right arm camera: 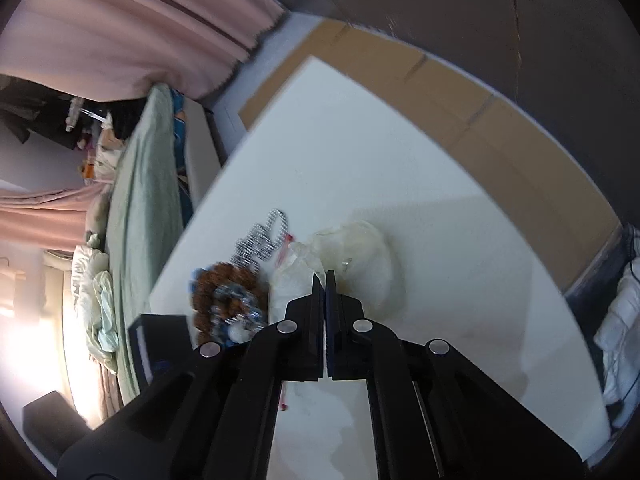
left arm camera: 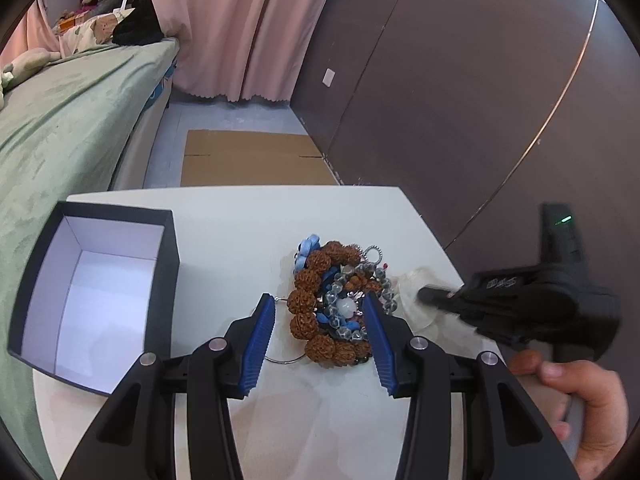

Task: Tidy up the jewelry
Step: 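Lower the left tool onto the brown bead bracelet and close it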

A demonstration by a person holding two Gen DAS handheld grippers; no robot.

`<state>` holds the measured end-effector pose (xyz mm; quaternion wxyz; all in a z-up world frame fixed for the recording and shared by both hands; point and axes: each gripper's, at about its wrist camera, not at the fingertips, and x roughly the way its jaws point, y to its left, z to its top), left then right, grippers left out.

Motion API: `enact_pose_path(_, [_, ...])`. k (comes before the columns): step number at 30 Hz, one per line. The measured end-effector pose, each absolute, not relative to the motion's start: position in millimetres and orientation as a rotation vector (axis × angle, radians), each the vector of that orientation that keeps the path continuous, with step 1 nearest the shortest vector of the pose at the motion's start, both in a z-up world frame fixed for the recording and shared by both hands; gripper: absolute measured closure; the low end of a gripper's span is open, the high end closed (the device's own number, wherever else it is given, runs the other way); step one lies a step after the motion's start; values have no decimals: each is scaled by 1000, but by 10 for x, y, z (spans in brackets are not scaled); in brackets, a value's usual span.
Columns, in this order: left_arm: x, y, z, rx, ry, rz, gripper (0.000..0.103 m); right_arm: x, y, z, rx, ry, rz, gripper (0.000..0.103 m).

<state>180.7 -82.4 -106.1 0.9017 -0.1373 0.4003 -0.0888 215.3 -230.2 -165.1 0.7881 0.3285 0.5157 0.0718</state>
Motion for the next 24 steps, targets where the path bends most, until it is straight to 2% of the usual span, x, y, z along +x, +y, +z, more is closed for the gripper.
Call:
enact_pose_path(6, [1877, -879, -1187, -278, 847, -170, 67, 2077, -2313, -1480, 706, 1045, 188, 101])
enact_pose_path(11, [1905, -837, -1281, -312, 843, -127, 81, 2099, -2331, -1510, 739, 1061, 206, 101])
enact_pose_path(24, [1966, -828, -1446, -359, 890, -128, 87, 2086, -2271, -1466, 741, 1059, 234, 100])
